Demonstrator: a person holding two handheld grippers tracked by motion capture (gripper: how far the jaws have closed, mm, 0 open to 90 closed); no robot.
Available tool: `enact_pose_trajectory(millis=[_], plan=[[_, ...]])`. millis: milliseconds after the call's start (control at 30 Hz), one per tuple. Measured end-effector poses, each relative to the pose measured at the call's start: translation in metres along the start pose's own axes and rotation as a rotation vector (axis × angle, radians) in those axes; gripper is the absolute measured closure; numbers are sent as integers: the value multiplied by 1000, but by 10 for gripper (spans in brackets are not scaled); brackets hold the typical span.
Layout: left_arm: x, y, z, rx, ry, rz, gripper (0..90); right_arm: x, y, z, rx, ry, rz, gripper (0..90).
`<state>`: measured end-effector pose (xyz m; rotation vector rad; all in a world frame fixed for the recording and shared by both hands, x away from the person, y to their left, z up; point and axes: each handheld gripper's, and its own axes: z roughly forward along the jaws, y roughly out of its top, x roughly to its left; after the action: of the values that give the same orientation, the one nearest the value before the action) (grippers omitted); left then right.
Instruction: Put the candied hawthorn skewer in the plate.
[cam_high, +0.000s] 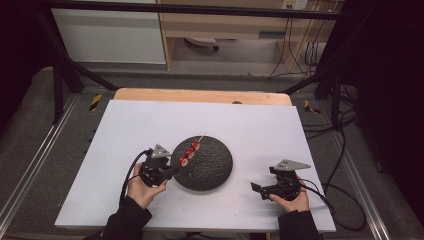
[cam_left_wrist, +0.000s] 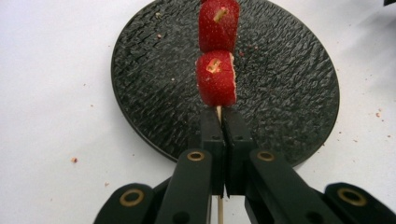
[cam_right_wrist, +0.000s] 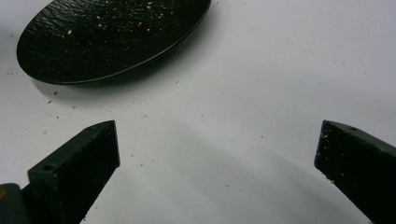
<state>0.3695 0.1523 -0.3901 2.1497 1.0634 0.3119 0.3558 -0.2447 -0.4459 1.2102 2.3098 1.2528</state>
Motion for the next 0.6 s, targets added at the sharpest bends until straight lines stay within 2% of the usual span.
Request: enact_pose_trajectory(millis=[400,600], plan=[[-8,14,26,85,10,13,886,1,-3,1,23,10,-9,8],[-16,17,41,136,23,36,886,1,-4,1,25,12,-18,8]])
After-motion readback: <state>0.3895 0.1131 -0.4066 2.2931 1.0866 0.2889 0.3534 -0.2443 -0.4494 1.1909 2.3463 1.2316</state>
